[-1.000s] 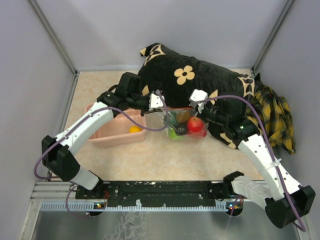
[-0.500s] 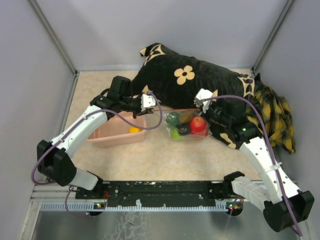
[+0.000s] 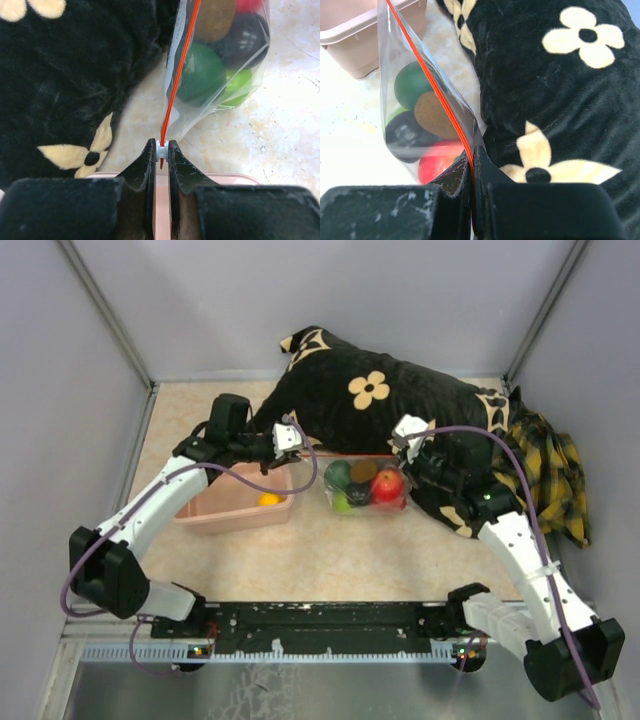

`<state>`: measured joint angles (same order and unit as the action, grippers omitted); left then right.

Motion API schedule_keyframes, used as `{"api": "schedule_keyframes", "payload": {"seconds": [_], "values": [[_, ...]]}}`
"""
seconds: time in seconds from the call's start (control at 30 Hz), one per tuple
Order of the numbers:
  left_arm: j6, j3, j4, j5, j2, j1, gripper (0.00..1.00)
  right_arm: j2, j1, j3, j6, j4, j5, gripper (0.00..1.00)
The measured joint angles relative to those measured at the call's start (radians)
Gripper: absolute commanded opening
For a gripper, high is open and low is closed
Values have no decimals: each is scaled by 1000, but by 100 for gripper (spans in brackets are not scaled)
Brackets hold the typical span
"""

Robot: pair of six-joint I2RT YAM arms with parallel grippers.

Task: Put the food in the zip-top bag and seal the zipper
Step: Zip the zipper food storage bag at the center of the board.

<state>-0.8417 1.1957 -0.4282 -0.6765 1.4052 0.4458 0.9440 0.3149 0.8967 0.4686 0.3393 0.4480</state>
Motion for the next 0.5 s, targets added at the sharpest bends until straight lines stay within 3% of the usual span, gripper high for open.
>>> {"api": "schedule_keyframes", "payload": {"seconds": [0.07, 0.2, 0.37, 0.4, 0.5], "values": [[10, 7, 8, -8, 10, -4, 11, 3, -4, 0, -1, -2, 7, 10], [6, 6, 10, -12, 9, -11, 12, -10, -13, -1, -11, -23, 8, 40], [-5, -17, 10, -24, -25, -17, 20, -90, -17, -22, -39, -73, -11, 60], [-6, -23, 10, -29, -36, -17, 22, -107, -17, -27, -50, -88, -18, 69], [-8, -52, 10, -49, -85, -17, 35, -147, -17, -43, -90, -140, -56, 72]]}}
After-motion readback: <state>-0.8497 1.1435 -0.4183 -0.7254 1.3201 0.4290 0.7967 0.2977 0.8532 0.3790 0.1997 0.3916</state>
